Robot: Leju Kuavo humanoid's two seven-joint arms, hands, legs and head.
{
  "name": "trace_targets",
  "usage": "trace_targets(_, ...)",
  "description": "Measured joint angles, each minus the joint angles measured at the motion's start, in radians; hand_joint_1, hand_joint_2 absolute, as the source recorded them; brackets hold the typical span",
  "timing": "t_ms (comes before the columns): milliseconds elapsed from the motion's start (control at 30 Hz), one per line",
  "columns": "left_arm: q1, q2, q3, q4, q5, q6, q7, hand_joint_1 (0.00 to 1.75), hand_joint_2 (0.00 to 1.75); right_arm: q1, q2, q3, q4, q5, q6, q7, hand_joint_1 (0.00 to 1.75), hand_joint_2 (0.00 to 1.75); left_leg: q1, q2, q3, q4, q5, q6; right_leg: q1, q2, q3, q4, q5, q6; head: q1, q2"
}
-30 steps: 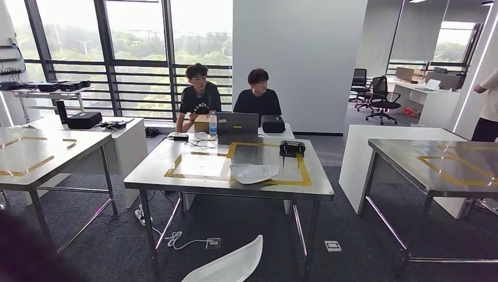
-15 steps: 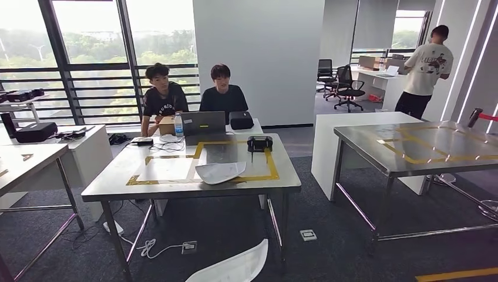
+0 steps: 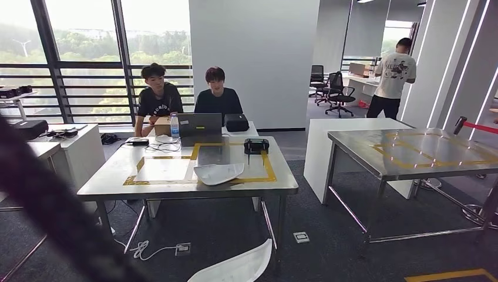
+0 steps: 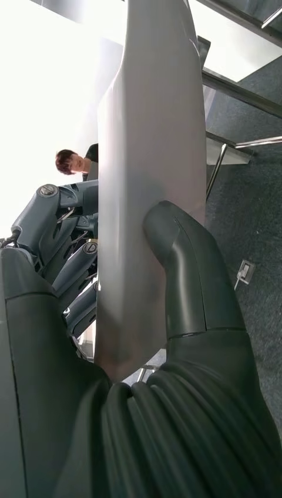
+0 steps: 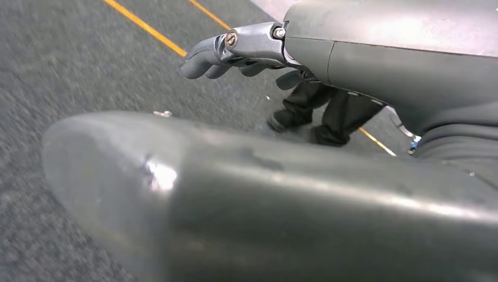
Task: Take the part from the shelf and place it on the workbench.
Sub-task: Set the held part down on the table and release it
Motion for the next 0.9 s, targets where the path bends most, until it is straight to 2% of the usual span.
trace_targets(200,0.001,0.009,0.000,0.001,0.005,0.013,-0.002,1.75,1.75,0.008,0.005,0.000,0.002,-0.003,0.019,0.045,0.00,0.00,-0.001,0.000,0.000,0.000,0.000,0.001,-0.001,0.000,0.000,0.000,0.000,0.006,0.001,0.000)
trace_targets(567,0.002,0.019,0.000,0.001,0.006,0.018,-0.002,1.75,1.75,0.011,-0.006,-0.005,0.002,-0.026,0.015,0.040,0.00,0.00,0.000,0.000,0.000,0.000,0.001,0.000,0.000,0.000,-0.003,0.003,0.000,0.007,0.004,0.000)
trace_targets(667,0.002,0.020,0.000,0.000,0.006,0.018,0.000,1.75,1.75,0.012,-0.006,-0.007,0.002,-0.029,0.020,0.039,0.00,0.00,-0.006,0.001,0.000,0.001,0.001,0.008,-0.004,0.003,-0.002,-0.003,0.003,0.015,0.004,0.000)
trace_targets(733,0.002,0.018,0.000,-0.002,0.006,0.018,0.000,1.75,1.75,0.012,-0.008,-0.008,0.002,-0.030,0.019,0.042,0.00,0.00,0.000,0.009,0.006,-0.013,0.010,0.018,-0.005,0.001,-0.003,-0.001,0.002,0.021,0.004,0.000)
trace_targets(800,0.002,0.016,0.000,-0.004,0.005,0.015,-0.001,1.75,1.75,0.011,-0.011,-0.008,0.002,-0.031,0.017,0.042,0.00,0.00,0.008,0.023,0.014,-0.030,0.019,0.024,-0.004,-0.021,-0.028,0.050,-0.030,0.025,0.006,0.000)
trace_targets(833,0.003,0.015,-0.001,-0.004,0.005,0.010,-0.002,1.75,1.75,0.011,-0.011,-0.008,0.002,-0.032,0.015,0.041,0.00,0.00,0.008,0.032,0.015,-0.034,0.020,0.026,-0.006,-0.035,-0.056,0.108,-0.061,0.027,0.007,0.000)
trace_targets(900,0.008,0.013,-0.005,-0.002,0.003,0.000,-0.002,1.75,1.75,0.011,-0.013,-0.009,0.002,-0.034,0.013,0.039,0.00,0.00,0.010,0.052,0.015,-0.034,0.018,0.025,-0.011,-0.045,-0.122,0.241,-0.116,0.035,0.007,0.000)
